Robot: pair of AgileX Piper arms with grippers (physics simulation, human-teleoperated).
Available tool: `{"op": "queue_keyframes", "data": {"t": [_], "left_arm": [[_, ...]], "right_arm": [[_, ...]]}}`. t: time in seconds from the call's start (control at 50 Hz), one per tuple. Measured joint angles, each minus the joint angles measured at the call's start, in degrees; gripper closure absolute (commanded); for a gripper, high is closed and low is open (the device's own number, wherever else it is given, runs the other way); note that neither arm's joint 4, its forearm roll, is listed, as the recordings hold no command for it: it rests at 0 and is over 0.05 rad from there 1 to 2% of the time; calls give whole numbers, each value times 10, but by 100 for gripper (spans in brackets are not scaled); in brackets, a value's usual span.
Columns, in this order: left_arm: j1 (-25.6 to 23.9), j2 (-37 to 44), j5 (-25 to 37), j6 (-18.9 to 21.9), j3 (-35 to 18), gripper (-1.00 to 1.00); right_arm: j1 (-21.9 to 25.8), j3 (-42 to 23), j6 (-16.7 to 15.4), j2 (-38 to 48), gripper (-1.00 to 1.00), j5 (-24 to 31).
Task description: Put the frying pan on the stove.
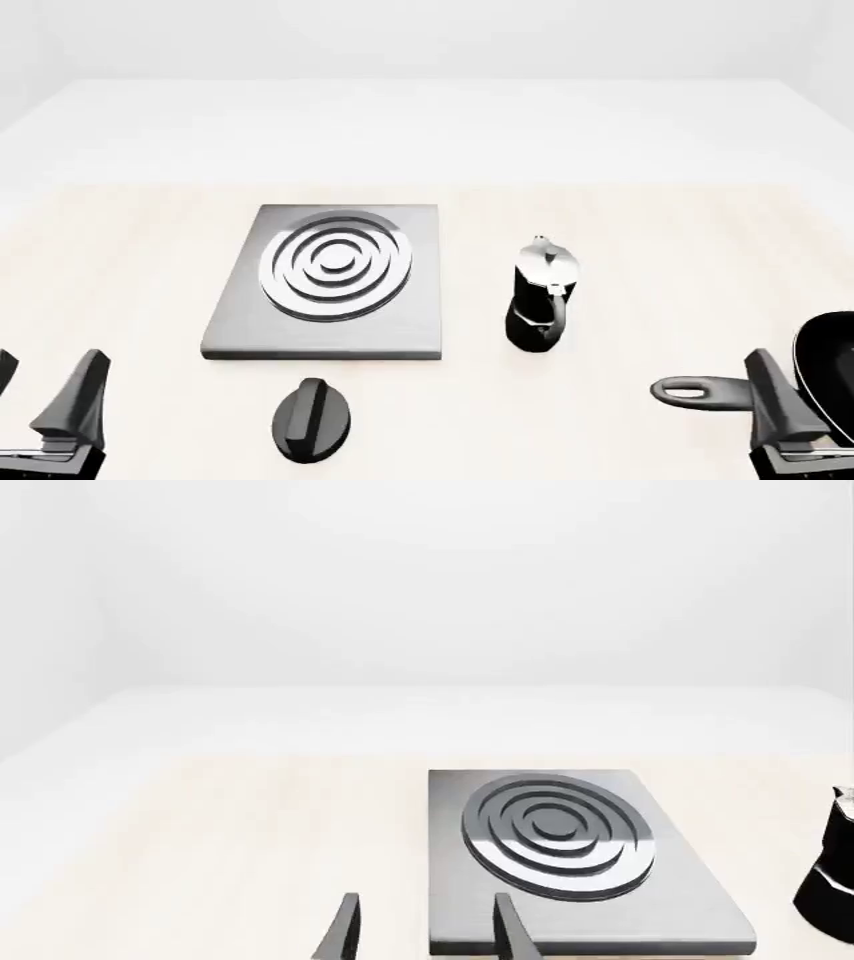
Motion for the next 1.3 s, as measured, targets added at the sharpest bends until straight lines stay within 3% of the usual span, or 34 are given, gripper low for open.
{"op": "queue_keyframes", "data": {"t": [0.76, 1.3], "left_arm": [[-8, 6, 2, 5, -1, -100], [-12, 19, -5, 9, -1, -100]], "right_arm": [[-4, -49, 12, -1, -100, 18], [-12, -217, 31, -1, -100, 93]]}}
